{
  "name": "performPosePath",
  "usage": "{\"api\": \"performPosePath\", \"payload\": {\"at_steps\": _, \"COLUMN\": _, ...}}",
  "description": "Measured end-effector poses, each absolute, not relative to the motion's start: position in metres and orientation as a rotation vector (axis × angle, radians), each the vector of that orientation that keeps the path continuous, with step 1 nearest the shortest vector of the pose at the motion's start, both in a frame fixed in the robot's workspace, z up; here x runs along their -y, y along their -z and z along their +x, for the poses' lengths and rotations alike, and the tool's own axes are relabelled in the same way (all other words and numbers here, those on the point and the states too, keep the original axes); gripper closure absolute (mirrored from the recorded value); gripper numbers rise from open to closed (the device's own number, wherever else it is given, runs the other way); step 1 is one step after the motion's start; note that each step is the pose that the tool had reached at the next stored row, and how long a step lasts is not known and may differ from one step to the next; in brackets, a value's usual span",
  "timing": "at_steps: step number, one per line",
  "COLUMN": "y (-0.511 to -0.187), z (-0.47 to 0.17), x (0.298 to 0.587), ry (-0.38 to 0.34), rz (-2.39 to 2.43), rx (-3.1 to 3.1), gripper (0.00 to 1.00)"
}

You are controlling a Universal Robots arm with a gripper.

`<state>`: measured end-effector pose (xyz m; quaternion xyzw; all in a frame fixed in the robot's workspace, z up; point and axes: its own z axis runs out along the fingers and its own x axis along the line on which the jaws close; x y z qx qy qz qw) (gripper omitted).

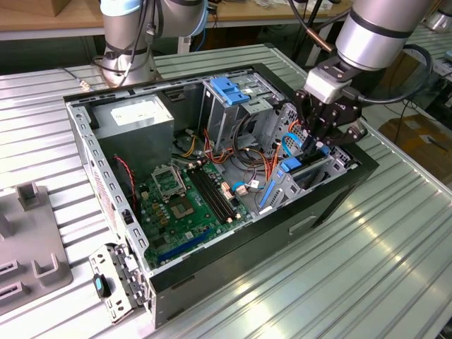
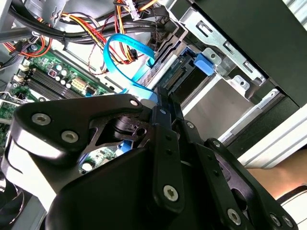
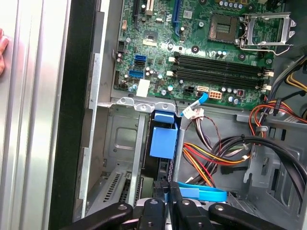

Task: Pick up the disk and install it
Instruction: 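Insert the first disk wire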

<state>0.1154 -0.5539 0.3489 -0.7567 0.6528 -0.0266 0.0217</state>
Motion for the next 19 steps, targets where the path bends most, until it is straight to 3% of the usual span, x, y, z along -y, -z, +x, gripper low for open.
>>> {"api": "performPosePath", "payload": {"at_steps": 19, "y": -0.3482, "z": 0.1151, "x": 0.5540, "ry": 0.086, "rz": -2.286, "rx": -2.092, "gripper": 0.84}}
